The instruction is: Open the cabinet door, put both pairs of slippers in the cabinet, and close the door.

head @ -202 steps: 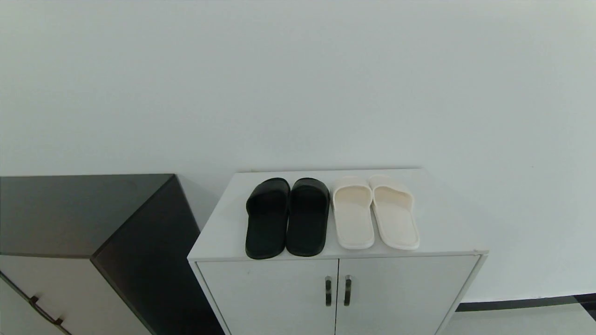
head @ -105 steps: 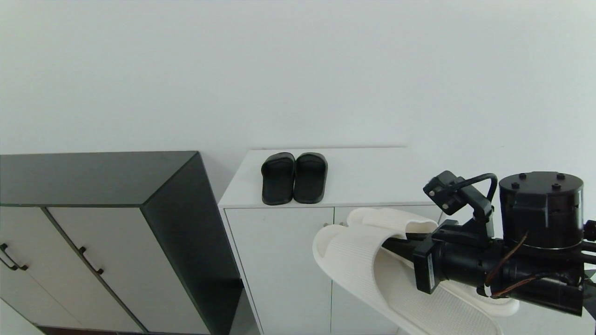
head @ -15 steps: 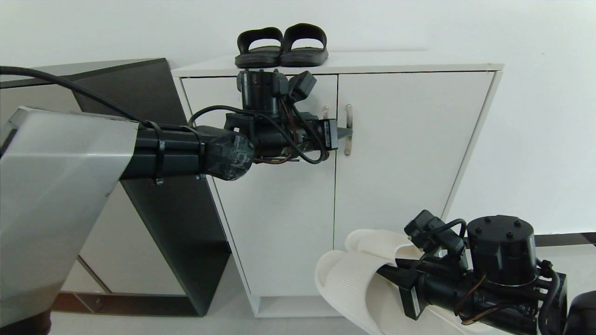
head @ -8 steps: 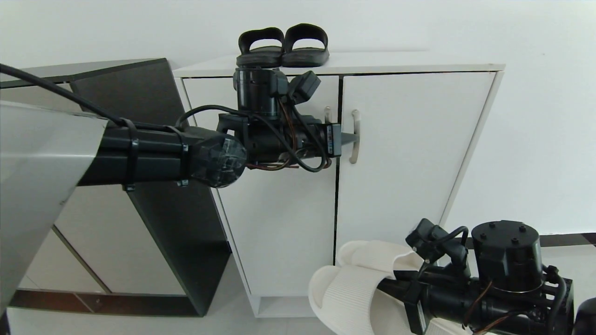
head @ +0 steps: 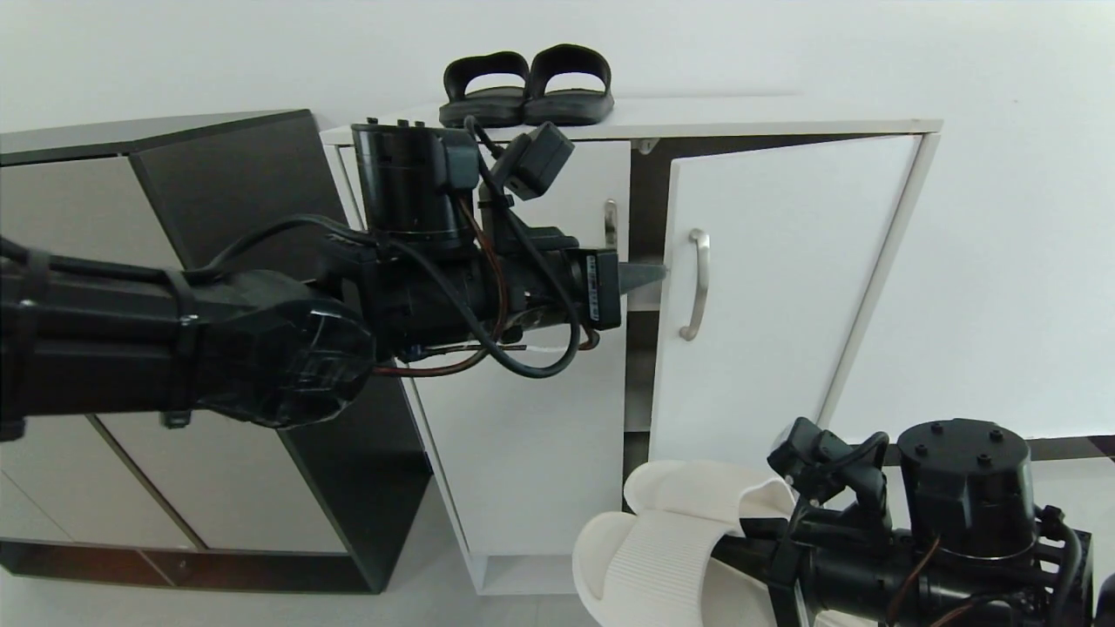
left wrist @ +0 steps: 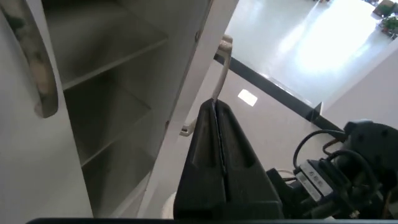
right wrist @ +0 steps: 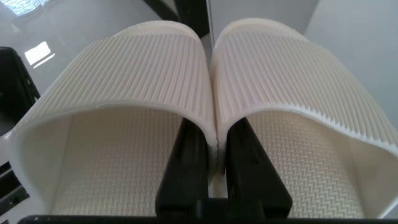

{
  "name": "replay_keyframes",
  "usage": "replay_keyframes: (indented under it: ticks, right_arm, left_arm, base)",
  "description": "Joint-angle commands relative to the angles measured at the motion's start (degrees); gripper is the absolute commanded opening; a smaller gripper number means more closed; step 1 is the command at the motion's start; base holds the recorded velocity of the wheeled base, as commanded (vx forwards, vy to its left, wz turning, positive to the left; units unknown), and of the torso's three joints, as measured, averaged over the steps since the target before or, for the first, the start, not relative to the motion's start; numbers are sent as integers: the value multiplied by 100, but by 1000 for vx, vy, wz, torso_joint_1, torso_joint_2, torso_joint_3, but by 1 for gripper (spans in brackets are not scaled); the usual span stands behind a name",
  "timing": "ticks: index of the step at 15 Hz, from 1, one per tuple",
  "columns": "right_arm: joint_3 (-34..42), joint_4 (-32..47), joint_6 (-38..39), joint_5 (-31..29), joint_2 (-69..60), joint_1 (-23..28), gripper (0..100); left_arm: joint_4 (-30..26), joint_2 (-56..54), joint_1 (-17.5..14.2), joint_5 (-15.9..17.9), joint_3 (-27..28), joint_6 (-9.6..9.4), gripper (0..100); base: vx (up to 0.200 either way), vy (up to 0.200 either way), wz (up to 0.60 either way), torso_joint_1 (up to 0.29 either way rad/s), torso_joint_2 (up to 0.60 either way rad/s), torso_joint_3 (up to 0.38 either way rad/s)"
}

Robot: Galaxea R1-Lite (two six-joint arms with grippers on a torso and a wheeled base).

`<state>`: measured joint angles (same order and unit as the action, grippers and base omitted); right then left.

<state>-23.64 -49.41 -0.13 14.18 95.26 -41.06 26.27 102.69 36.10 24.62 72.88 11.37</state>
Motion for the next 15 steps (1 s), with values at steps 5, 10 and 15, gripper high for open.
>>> replay_keyframes:
  ticks: [5,10,15]
  right_arm:
    - [61,45,5,-12,-148,-315,0]
    - [-88,731,13,-20,-420,-324,0]
    - [-115,836,31,-20,-429,-412,0]
  left_arm:
    - [10,436,-85,-248,667,251,0]
    - [36,1192,-76,-239,1589,269,0]
    - [18,1359,-68,-230,1827,278,0]
  base:
    - [0,0,0,0,0,0]
    - [0,0,0,0,0,0]
    - [0,0,0,0,0,0]
